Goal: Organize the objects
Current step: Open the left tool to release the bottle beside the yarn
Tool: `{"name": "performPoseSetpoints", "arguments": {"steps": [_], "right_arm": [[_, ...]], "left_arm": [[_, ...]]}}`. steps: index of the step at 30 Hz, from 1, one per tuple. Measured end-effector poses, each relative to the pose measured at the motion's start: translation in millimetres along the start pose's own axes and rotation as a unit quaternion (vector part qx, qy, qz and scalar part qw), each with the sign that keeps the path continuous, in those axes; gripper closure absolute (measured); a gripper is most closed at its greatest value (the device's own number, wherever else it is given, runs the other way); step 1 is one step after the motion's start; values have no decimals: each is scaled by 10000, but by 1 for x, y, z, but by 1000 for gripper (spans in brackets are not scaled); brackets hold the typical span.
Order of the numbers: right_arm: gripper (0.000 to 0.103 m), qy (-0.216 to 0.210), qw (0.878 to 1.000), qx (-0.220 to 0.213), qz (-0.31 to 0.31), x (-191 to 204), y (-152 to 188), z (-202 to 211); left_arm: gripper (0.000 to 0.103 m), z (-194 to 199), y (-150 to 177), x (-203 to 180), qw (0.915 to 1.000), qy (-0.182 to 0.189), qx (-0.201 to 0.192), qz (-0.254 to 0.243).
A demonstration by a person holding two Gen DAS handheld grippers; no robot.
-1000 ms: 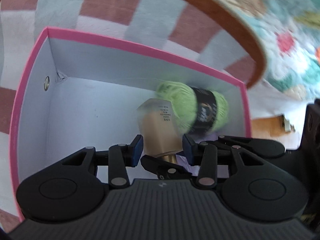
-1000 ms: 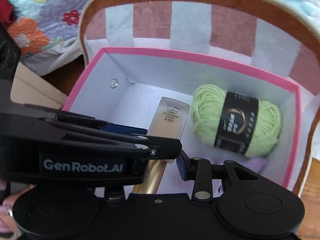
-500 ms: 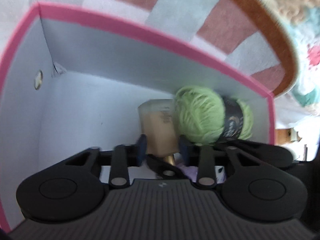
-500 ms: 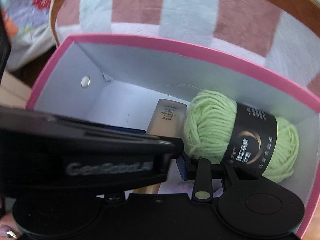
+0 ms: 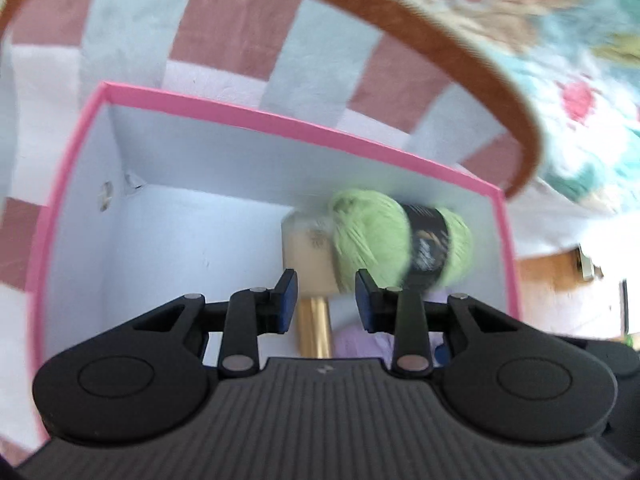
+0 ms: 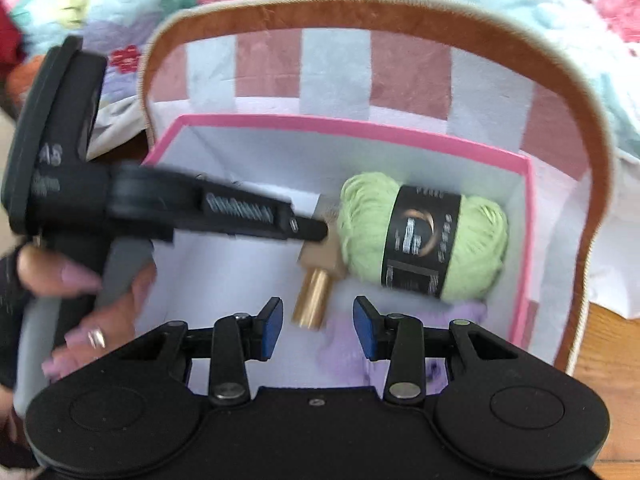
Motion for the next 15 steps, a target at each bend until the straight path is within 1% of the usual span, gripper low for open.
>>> {"name": "performPoseSetpoints", "arguments": {"steps": [2,6,7,9,11,15], "right_arm": [[58,-23,10000,-89,13,0,9,17],[57,-226,9993,-283,-123,1,27,57],[56,-267,9990,-345,-110,2,32,69],[55,-309,9983,-480,-62,8,43,92],[55,-376,9981,-490,27,13,52,109],[54,-393,9969,-673,129,17,79,148]], "left_arm": [[65,20,12,-20,9997,-76,-20,-230],[62,65,36,-48,9976,-260,-76,-636],[62,82,44,-48,9970,-293,-91,-712],[61,104,54,-62,9954,-351,-133,-879],[57,125,66,-76,9933,-441,-178,-1053],[54,157,90,-96,9888,-611,-206,-1349]]}}
Point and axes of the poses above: each gripper's, at about its wrist camera, not at the fingertips, and z roughly against the way its jaws point, x to its left, y to its underside, the point moved 4 cm from there along -z, roughly the way its jaws point, and after that the axes turned 11 degrees about y, right-handed, at the moved point
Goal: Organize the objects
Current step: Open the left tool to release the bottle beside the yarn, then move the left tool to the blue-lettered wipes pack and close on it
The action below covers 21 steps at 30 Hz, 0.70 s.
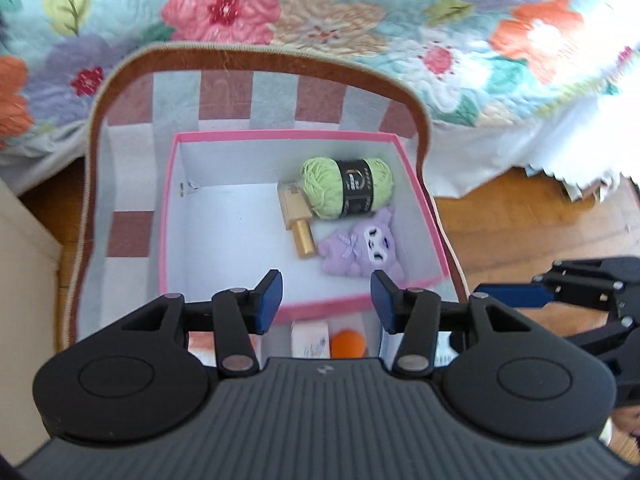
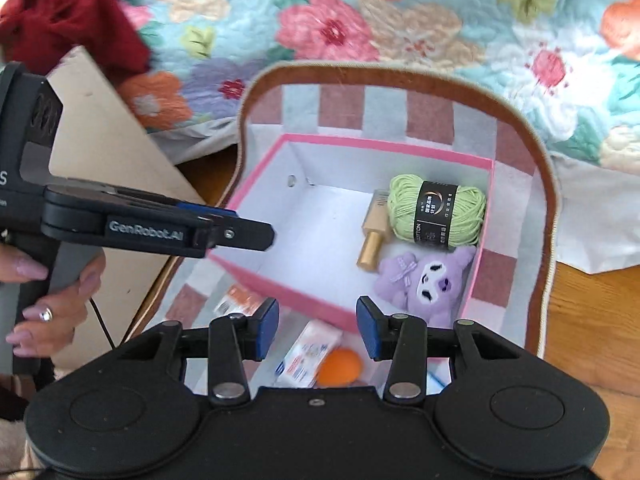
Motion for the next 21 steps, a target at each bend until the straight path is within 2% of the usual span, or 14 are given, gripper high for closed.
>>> {"name": "performPoseSetpoints", "arguments": {"steps": [5,9,14,16,21], "right_arm": [[41,-102,9997,-232,-23,2,31,41],[41,-15,9997,-248,-52,-3,59,56],[37,-21,9992,-323,-251,-21,94,60],[33,84,9988,-384,-305,-29,108,56],[33,454,9975,-400,-363,-49,133,29]], "left_arm": [[49,32,30,-28,9997,63,4,-222],[49,31,55,-48,9991,78,116,-393],[49,10,78,-61,9986,213,98,-465],[49,-2,85,-64,9984,301,31,-477],[49,-36,98,-69,9977,512,30,-437]]}}
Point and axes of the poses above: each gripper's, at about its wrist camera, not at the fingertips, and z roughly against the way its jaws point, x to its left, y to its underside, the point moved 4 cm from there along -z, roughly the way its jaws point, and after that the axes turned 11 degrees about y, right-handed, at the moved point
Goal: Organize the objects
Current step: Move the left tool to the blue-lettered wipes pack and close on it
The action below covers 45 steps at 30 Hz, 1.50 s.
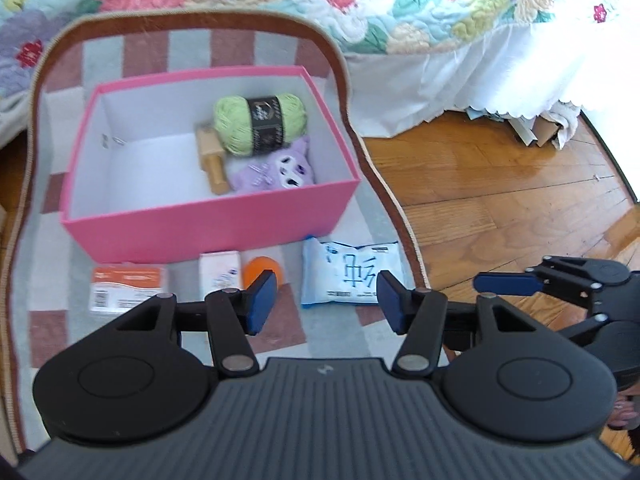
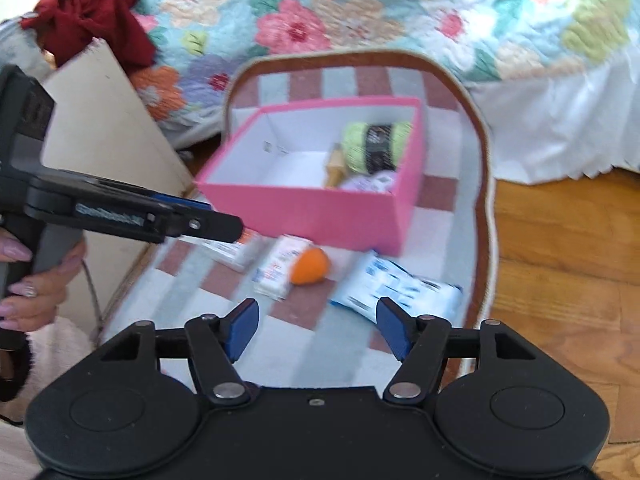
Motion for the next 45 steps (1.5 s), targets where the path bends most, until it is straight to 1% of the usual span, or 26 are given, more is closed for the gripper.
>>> {"name": "performPoseSetpoints", "arguments": {"steps": [1,6,8,9,10,11,13,18,19,20,22,24,25,26,27,28,29,32,35,37,40,43,45], "right_arm": [[33,72,10000,-10,-32,-4,4,-7],[33,304,9993,-149,-183,-20,18,-41],[33,299,9991,-174,-256,-26,23,-56],[33,367,9987,-171,-305,-28,24,-64],[33,472,9981,-160,-350,-31,27,-73],[33,578,9974,-137,-419,-34,28,-82],[33,603,9967,-66,-543,-39,31,-96],[33,748,9947,149,-687,-49,40,-120],[33,805,9942,171,-695,-50,41,-124],[33,818,9940,187,-705,-52,42,-126],[33,766,9940,146,-765,-53,43,-128],[39,712,9945,102,-758,-54,43,-129],[43,687,9948,86,-752,-53,43,-128],[47,719,9945,76,-753,-52,44,-128],[50,750,9942,60,-766,-52,45,-128],[57,677,9943,54,-825,-51,46,-128],[58,649,9939,51,-890,-51,46,-127],[59,698,9950,41,-711,-43,51,-121],[59,512,9968,173,-587,-35,60,-114],[59,395,9974,270,-535,-32,67,-110],[58,455,9968,295,-594,-32,72,-108],[59,459,9968,378,-527,-28,71,-108],[58,449,9962,461,-585,-26,68,-108]], "left_arm": [[50,-8,2,0,10000,37,23,15],[52,-56,13,5,9996,148,163,176],[53,-78,16,12,9984,279,276,403],[53,-88,18,16,9978,204,329,535],[53,-98,19,18,9978,70,392,529],[53,-106,19,18,9981,-13,405,459],[53,-119,20,19,9987,-77,336,363],[53,-146,22,18,9964,-741,410,0],[53,-150,23,19,9960,-788,424,2],[53,-153,24,20,9965,-724,409,80],[53,-157,26,24,9977,-474,359,334],[53,-159,30,25,9979,-276,379,443],[56,-158,32,25,9981,-231,340,457],[62,-157,35,24,9982,-109,340,491],[62,-155,39,24,9978,3,354,559],[64,-152,42,24,9973,23,337,655],[65,-150,45,25,9963,89,375,762],[66,-139,58,26,9912,289,536,1178],[66,-127,74,25,9889,261,642,1312],[66,-124,81,30,9881,130,601,1412],[70,-124,79,35,9900,127,328,1367],[75,-123,77,31,9918,147,395,1208],[75,-118,77,26,9926,54,437,1129]]}}
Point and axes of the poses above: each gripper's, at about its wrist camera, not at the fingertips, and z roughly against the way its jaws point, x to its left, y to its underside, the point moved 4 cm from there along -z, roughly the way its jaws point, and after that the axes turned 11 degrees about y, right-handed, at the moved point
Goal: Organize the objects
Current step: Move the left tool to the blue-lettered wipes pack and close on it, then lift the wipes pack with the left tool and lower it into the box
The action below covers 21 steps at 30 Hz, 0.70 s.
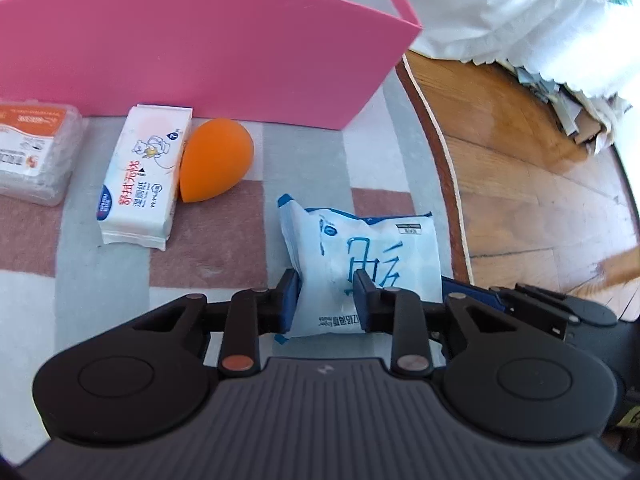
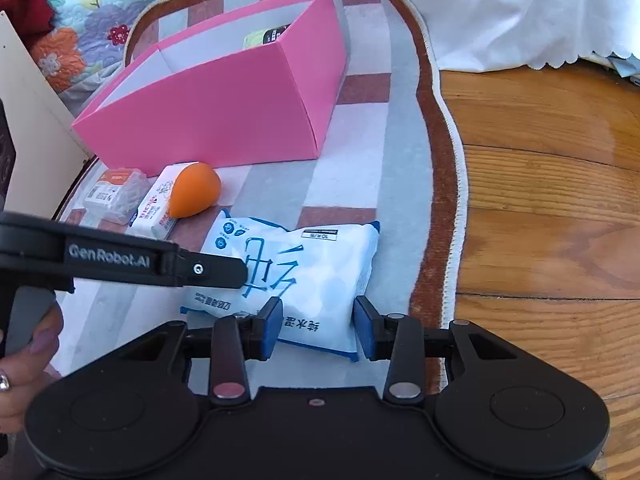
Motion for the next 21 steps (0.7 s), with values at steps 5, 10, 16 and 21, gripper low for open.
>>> {"name": "performPoseSetpoints", "arguments": {"steps": [5,10,16,21], "right_arm": [[58,-6,9998,-90,186,13,-4,18],[57,-272,9991,-186,270,28,-9,48],[55,-392,9964,-453,594,57,-16,75],[54,-538,9936,-611,780,78,-22,98]], "left_arm": [[74,30,1,-7,10000,-51,-72,-21],[74,71,0,-13,9996,-169,-211,79],[74,113,3,-11,9989,-252,-358,184],[75,150,2,-9,9978,-238,-571,237]]}}
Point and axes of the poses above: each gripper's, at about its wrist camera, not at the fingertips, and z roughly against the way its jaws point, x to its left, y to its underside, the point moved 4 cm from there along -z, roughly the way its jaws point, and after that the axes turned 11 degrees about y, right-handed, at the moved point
